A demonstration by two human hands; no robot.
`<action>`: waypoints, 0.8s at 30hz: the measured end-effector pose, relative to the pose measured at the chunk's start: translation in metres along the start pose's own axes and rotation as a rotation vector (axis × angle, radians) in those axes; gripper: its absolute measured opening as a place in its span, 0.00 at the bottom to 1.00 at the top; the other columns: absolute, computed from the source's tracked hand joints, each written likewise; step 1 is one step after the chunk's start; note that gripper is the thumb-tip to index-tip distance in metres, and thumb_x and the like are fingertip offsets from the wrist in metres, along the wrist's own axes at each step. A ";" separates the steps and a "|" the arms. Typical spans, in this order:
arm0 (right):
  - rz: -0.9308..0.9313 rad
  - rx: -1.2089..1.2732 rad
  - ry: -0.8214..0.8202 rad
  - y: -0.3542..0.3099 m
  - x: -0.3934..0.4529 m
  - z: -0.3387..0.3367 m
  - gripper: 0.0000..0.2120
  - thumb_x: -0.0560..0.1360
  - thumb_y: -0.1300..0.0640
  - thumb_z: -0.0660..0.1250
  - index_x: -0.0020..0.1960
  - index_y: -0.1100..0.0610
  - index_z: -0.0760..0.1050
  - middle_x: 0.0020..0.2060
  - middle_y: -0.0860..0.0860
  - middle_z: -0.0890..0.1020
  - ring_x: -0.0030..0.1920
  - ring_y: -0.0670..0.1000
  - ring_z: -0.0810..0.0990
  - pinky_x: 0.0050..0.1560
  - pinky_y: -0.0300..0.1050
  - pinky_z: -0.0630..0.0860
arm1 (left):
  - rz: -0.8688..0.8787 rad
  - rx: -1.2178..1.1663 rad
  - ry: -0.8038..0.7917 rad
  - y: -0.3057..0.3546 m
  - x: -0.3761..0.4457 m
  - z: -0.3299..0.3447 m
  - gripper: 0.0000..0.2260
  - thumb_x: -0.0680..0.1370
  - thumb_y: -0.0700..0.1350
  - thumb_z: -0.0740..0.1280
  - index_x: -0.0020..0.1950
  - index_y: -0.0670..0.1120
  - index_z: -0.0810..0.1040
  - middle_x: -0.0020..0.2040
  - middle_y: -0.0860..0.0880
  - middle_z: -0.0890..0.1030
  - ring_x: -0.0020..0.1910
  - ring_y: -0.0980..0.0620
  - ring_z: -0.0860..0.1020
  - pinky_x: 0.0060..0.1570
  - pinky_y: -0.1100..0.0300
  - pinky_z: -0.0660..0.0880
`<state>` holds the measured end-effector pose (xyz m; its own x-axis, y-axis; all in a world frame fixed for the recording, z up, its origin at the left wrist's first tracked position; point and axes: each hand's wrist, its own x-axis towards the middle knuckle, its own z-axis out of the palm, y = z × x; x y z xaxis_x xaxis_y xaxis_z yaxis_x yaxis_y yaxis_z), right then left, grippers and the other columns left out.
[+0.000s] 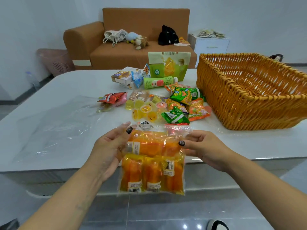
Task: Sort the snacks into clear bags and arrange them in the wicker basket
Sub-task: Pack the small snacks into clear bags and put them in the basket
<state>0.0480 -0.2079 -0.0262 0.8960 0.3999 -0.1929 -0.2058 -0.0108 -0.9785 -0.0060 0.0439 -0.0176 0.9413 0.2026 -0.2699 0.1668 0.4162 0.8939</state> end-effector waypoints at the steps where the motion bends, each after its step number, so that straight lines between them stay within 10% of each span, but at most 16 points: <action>1: -0.012 0.074 0.004 -0.003 -0.002 -0.001 0.13 0.65 0.63 0.72 0.49 0.64 0.79 0.45 0.57 0.85 0.43 0.53 0.85 0.43 0.43 0.81 | -0.004 0.005 -0.013 0.002 -0.003 0.001 0.19 0.70 0.45 0.71 0.59 0.42 0.81 0.53 0.43 0.85 0.52 0.44 0.84 0.54 0.41 0.78; 8: -0.128 0.299 0.033 -0.026 -0.012 0.004 0.10 0.67 0.61 0.69 0.47 0.62 0.83 0.39 0.55 0.85 0.36 0.48 0.84 0.35 0.38 0.80 | 0.038 -0.100 -0.069 0.014 -0.009 0.008 0.11 0.69 0.50 0.70 0.44 0.46 0.87 0.53 0.42 0.85 0.48 0.44 0.84 0.47 0.42 0.80; 15: -0.101 0.382 0.119 -0.033 0.003 0.015 0.16 0.67 0.59 0.70 0.54 0.63 0.80 0.44 0.56 0.84 0.39 0.50 0.81 0.36 0.38 0.79 | 0.076 -0.116 -0.062 0.025 -0.008 0.012 0.15 0.81 0.52 0.59 0.59 0.48 0.80 0.53 0.45 0.85 0.50 0.47 0.84 0.52 0.45 0.80; 24: -0.039 0.485 -0.025 -0.034 0.015 0.033 0.18 0.69 0.59 0.71 0.59 0.56 0.78 0.48 0.52 0.84 0.44 0.49 0.81 0.39 0.42 0.77 | 0.134 -0.125 0.004 0.034 -0.002 0.005 0.18 0.72 0.53 0.65 0.56 0.46 0.81 0.52 0.43 0.85 0.46 0.47 0.85 0.43 0.49 0.83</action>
<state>0.0551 -0.1714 0.0067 0.8983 0.4133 -0.1488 -0.3370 0.4309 -0.8371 -0.0009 0.0532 0.0148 0.9515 0.2670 -0.1531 0.0021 0.4918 0.8707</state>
